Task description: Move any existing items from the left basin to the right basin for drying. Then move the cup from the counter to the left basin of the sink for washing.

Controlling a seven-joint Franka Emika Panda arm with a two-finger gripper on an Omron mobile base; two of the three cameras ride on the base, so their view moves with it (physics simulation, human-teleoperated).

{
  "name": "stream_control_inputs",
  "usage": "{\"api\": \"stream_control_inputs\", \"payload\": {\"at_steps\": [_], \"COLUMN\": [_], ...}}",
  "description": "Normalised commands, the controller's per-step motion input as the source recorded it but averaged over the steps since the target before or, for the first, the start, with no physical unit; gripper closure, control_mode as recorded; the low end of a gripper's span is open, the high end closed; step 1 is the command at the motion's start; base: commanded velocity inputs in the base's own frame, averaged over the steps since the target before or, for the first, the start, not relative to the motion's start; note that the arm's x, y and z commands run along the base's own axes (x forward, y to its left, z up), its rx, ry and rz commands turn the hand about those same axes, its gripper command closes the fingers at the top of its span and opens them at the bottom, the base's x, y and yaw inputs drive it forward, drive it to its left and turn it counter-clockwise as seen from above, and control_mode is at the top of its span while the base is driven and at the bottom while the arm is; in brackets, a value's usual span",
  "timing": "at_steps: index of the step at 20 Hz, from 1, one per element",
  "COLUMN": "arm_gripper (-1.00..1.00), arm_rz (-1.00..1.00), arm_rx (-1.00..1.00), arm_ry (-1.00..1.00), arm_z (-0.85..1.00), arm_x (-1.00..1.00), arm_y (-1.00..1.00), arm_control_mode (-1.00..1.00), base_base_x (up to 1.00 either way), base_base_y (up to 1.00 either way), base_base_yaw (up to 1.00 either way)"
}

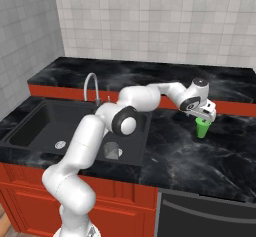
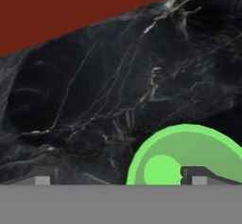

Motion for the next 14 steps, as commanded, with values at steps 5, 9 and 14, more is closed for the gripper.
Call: {"api": "stream_control_inputs", "payload": {"at_steps": [5,9,14], "arm_gripper": [-1.0,-1.0,-1.0], "arm_rz": [0.01,0.0,0.0], "arm_rx": [0.0,0.0,0.0], "arm_ry": [0.0,0.0,0.0], "arm_z": [-0.03,0.0,0.0], "arm_x": [0.09,0.05,0.03], "arm_y": [-0.07,-0.11,-0.1], "arm_control_mode": [-1.0,-1.0,-1.0], "base_base_x": [0.0,0.0,0.0], "base_base_y": [0.0,0.0,0.0], "base_base_yaw": [0.0,0.0,0.0]}}
